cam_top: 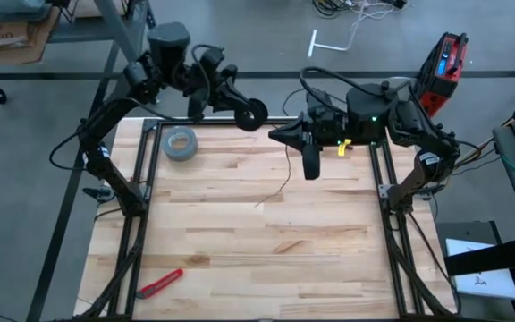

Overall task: Coil cords
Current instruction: Coil the black wire on the black spool

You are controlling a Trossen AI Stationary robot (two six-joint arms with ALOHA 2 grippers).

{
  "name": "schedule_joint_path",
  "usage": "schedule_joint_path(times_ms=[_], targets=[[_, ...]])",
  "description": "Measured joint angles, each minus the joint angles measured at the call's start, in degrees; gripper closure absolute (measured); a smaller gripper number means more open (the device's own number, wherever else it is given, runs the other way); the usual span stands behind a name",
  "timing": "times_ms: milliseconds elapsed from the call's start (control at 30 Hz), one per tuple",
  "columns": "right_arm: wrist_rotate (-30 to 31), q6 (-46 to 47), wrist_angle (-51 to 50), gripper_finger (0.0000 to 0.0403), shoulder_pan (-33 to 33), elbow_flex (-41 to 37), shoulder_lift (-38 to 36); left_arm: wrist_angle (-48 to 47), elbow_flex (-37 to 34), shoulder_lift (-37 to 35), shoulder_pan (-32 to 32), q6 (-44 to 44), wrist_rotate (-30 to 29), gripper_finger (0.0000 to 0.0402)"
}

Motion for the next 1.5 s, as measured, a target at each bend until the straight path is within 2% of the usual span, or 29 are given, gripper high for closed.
schedule_joint_path(times_ms=[133,267,367,600,767,900,1067,1167,1333,1500], targets=[[-1.05,1.06,-0.55,0.0403,0.00,0.00,0.00,1.70,-3.94,0.07,-0.08,-0.69,1.26,0.0393],[-1.48,2.07,-7.24,0.0403,0.00,0.00,0.00,9.89,-9.05,0.07,-0.13,-5.24,9.70,0.0393],[-4.37,2.68,-9.76,0.0403,0.00,0.00,0.00,17.58,-13.54,0.07,-0.24,-10.14,14.88,0.0393],[-5.86,3.23,-9.93,0.0403,0.00,0.00,-0.07,29.98,-23.61,0.09,-0.84,-19.46,18.61,0.0393],[-7.48,3.09,-9.21,0.0403,0.02,0.00,-0.87,40.52,-28.19,0.08,-2.58,-24.30,19.04,0.0393],[-14.11,2.79,-9.17,0.0403,0.00,0.00,-1.62,54.11,-29.84,0.07,-3.19,-30.67,18.30,0.0393],[-14.76,5.52,-15.16,0.0403,0.02,0.00,-2.07,70.57,-28.76,0.07,-3.08,-35.83,7.50,0.0393],[-12.02,5.96,-17.62,0.0403,0.00,0.00,-2.07,77.33,-27.57,-0.11,-3.25,-37.72,5.74,0.0393],[-11.73,5.21,-14.16,0.0403,0.00,-0.02,-2.81,78.25,-26.56,-0.03,-3.78,-40.41,9.77,0.0393],[-14.36,5.78,-10.15,0.0403,0.40,0.02,-3.84,76.86,-26.76,-0.04,-3.80,-40.28,9.11,0.0393]])
